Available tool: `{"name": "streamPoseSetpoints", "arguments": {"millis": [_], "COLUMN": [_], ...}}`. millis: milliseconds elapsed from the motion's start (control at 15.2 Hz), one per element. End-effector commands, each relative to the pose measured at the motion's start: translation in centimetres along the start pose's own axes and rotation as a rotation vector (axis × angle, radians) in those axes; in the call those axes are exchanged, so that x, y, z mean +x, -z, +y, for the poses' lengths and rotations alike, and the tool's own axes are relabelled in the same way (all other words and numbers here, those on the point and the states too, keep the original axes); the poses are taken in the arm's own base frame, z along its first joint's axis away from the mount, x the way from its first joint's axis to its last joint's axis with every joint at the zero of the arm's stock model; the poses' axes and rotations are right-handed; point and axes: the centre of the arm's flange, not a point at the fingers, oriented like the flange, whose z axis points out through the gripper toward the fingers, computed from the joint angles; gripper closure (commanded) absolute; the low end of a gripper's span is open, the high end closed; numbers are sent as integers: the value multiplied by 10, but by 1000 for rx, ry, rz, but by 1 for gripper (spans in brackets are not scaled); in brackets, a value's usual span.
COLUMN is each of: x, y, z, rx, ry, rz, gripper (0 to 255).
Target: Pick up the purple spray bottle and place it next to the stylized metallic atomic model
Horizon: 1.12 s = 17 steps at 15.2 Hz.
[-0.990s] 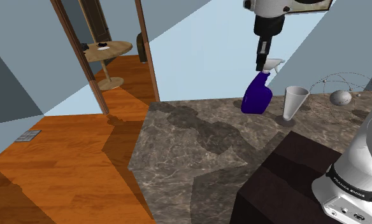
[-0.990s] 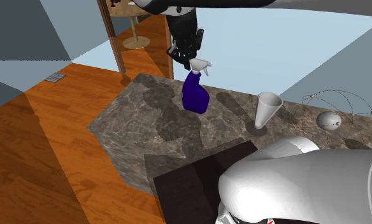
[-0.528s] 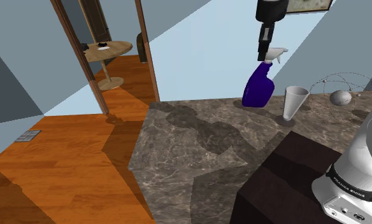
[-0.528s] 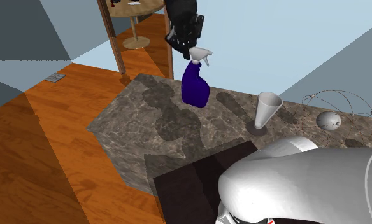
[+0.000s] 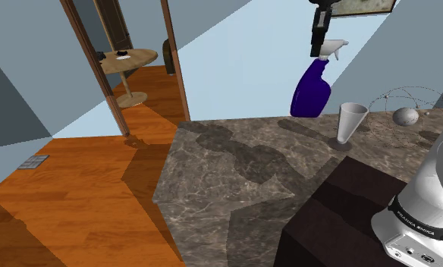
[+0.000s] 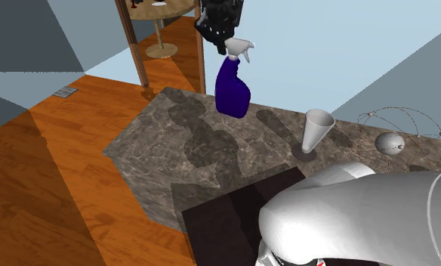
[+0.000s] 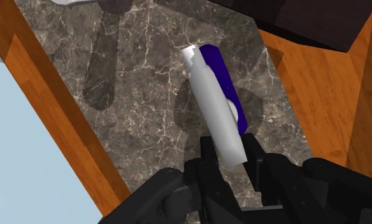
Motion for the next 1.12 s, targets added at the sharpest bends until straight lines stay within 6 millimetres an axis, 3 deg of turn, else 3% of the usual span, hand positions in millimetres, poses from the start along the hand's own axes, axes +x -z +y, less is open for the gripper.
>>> {"name": "streamPoseSetpoints", "arguments": {"millis": [0,1056], "x": [0,-180], "y": [11,-16], "z": [3,111], "rx": [0,0], "ry": [0,0], "rz": [0,0], "gripper": [255,255]}}
